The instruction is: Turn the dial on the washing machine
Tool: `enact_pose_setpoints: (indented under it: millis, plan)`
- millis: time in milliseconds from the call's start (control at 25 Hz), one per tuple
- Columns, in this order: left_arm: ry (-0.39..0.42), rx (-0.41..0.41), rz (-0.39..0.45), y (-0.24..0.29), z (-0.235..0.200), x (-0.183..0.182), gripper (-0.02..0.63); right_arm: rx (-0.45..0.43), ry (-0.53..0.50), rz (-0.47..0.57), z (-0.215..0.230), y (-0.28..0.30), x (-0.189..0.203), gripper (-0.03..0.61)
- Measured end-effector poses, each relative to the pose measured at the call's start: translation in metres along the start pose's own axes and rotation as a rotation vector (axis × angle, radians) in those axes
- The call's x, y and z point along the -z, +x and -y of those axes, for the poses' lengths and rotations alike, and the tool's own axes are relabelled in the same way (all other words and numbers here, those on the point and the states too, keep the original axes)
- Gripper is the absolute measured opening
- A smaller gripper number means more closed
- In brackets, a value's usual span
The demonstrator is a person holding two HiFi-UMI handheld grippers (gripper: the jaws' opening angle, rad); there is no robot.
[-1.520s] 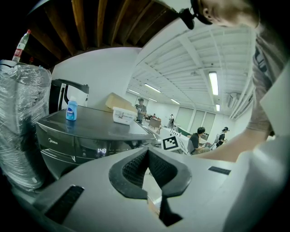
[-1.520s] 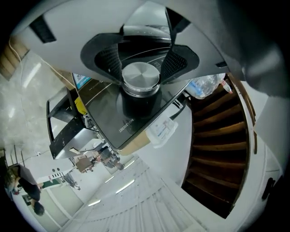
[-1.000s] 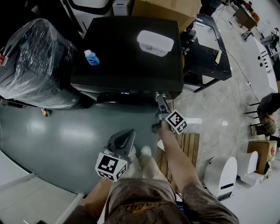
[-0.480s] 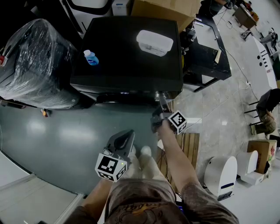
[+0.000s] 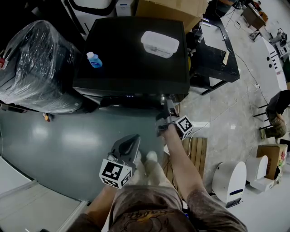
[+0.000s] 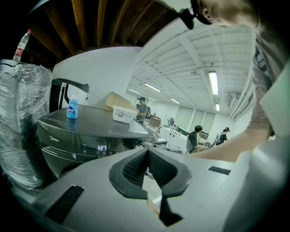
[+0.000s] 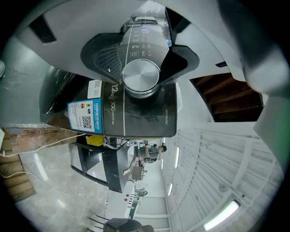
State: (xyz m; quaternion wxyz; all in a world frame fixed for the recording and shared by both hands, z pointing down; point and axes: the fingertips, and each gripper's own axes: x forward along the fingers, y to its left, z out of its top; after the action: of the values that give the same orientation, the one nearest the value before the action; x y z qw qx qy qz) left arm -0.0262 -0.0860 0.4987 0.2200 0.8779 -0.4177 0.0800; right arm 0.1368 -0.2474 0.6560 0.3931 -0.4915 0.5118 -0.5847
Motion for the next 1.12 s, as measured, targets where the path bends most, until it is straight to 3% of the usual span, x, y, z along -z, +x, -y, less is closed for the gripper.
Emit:
enact_pose_setpoints:
  millis: [280, 480, 840, 1120]
  plan:
    - [0.003, 0.003, 0.002, 0.0, -0.002, -0.003, -0.008, 0.035, -0.146, -0.061, -0.009, -0.007, 0.002, 0.262]
    - [0.03, 0.016, 0.039, 0.001, 0.003, -0.026, -0.008, 0.027, -0.262, -0.102, -0.033, -0.022, 0.001, 0.262]
    - [0.073, 0.093, 0.082, -0.007, 0.027, -0.069, -0.008, -0.113, -0.379, -0.137, -0.13, -0.056, 0.001, 0.262]
    - [0.08, 0.135, 0.076, -0.015, 0.041, -0.099, -0.008, -0.216, -0.591, -0.213, -0.201, -0.105, 0.017, 0.262]
